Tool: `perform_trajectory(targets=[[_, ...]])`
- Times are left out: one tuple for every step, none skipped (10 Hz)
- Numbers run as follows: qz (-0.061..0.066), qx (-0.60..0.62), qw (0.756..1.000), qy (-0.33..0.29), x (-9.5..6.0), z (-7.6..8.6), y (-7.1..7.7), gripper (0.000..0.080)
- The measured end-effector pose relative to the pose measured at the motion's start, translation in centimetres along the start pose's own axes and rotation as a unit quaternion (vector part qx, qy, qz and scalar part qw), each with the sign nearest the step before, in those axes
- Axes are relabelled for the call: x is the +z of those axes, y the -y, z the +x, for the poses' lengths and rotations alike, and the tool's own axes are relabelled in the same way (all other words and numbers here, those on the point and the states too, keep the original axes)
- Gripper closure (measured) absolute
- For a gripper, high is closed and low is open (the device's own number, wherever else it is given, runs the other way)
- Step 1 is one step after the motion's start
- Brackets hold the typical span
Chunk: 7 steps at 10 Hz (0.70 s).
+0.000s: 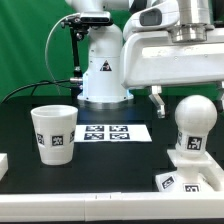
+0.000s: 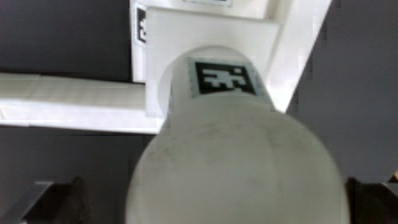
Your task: Assemble lamp
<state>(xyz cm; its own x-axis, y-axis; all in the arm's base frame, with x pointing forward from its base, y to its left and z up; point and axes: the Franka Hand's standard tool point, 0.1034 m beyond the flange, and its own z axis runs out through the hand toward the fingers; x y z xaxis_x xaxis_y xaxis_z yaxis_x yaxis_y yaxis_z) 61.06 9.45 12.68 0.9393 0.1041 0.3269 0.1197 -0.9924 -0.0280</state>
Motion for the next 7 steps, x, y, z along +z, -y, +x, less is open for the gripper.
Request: perform_trajectory(targets=[[0.0,0.002,1.0,0.01,-0.2,0.2,0.0,0.0101],[0.001,0.003,1.0,0.021,-0.3,0.5,0.1,0.0101],[0.001,0.004,0.998,0.068,-0.4,0.3,0.2,0.0101],[0.002,0.004,0.994,0.109,-0.4,0.7,0.3,0.0101],[0.003,0.003,0.991,0.132,0.0,0.9,0.4,0.0101],[0.003,0.001,0.988,0.153,0.6,0.4,0.5,0.0101],[0.003,0.001,0.982,0.187,0.9,-0.3,0.3,0.0101]])
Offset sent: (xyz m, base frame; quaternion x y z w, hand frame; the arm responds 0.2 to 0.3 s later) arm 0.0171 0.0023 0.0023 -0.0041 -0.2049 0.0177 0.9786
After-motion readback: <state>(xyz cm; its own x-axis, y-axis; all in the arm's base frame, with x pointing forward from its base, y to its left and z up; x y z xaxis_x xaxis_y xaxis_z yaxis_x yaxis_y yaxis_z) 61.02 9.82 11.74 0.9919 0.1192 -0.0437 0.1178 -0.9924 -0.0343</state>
